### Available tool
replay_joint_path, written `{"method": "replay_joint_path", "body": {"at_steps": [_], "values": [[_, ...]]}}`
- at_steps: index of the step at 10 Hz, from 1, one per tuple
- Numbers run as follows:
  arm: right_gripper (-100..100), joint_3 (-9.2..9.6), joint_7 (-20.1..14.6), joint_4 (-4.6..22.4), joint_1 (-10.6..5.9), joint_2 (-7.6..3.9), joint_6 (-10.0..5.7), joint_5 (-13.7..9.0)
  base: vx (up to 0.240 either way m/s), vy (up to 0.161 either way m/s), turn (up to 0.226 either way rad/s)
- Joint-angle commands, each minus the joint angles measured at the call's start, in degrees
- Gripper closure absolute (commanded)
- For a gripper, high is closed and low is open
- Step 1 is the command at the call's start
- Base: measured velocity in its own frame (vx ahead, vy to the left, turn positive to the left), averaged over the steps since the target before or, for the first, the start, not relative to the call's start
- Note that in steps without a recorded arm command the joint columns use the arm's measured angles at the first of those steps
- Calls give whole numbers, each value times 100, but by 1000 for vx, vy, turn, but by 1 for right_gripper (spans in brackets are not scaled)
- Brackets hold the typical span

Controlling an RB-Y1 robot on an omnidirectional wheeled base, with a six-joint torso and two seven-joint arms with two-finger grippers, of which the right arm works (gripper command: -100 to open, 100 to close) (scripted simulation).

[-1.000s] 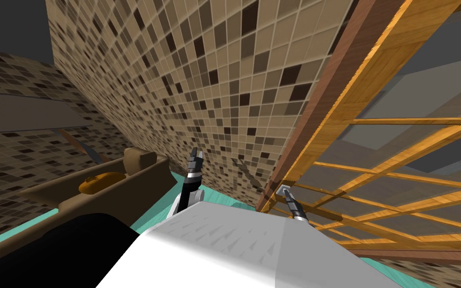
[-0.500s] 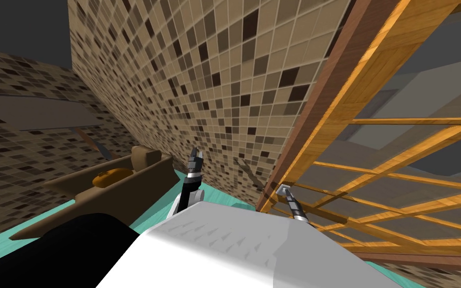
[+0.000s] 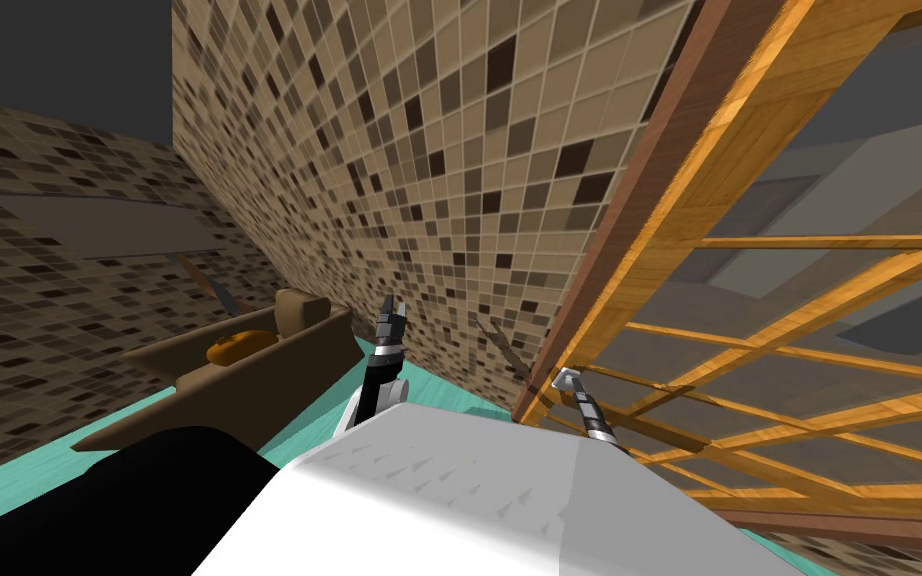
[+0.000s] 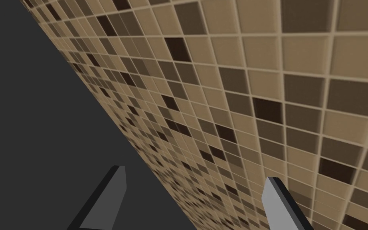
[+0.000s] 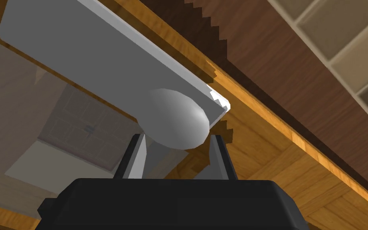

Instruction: Pull the door open

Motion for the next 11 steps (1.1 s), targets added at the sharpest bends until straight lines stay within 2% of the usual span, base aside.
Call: {"method": "replay_joint_path", "body": {"at_steps": [1, 4, 5, 6, 7, 11], "values": [[100, 46, -286, 8, 0, 18, 27, -86, -47, -18, 70], [100, 93, -727, 17, -25, 9, 55, -246, -50, -20, 69], [100, 93, -769, 17, -25, 9, 55, -246, -32, -11, 39], [100, 117, -991, 21, -38, 4, 69, -330, -43, -17, 74], [100, 117, -1007, 21, -38, 4, 69, -330, -38, -16, 38], [100, 192, -1678, 36, -78, -10, 113, -586, -58, -19, 71]]}}
